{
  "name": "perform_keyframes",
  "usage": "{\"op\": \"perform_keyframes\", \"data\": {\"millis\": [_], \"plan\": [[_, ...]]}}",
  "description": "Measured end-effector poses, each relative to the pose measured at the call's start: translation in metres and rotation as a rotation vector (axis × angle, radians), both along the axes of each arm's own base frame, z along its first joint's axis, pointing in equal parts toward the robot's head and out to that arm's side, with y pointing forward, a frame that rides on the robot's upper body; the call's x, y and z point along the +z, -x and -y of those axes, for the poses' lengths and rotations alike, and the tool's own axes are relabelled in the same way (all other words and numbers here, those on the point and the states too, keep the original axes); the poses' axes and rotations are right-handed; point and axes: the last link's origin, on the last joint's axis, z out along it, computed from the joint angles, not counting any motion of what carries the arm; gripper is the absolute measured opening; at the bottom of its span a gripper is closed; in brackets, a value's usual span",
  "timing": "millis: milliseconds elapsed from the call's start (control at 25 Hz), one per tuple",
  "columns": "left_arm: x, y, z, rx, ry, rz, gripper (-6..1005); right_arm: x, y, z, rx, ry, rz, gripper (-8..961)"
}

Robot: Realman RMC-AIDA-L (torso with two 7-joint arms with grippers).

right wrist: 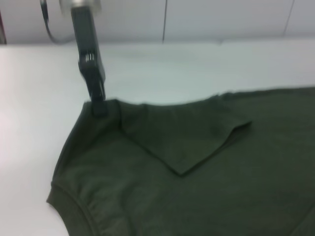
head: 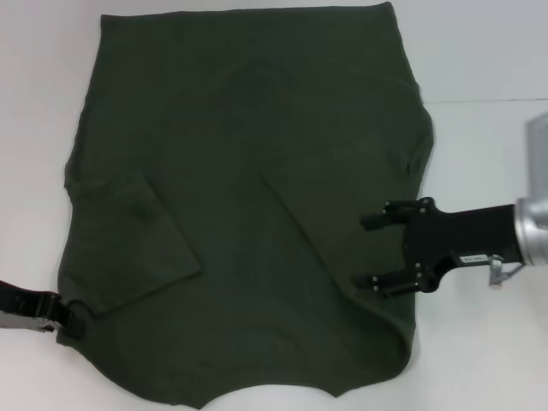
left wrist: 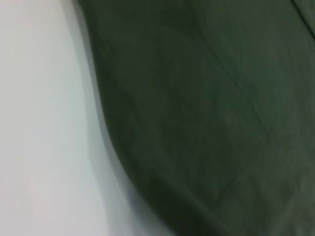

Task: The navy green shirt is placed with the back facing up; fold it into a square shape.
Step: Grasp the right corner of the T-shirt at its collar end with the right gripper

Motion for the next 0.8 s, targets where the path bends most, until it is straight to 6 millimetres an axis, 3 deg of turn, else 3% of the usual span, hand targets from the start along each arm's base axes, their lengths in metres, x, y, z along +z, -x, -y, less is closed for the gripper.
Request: {"op": "perform_keyframes", "data": {"millis": [320,800], "plan": [[0.001,-0.002,-0.002,0.004,-0.002,-0.003,39,0.009,-0.009,0.013,-0.021,-0.010,0.032,882],[0.001,-0.001,-0.003,0.013,-0.010,-0.006,40,-0.013,0.003,0.002,0.021,0.043,0.211,882]]}}
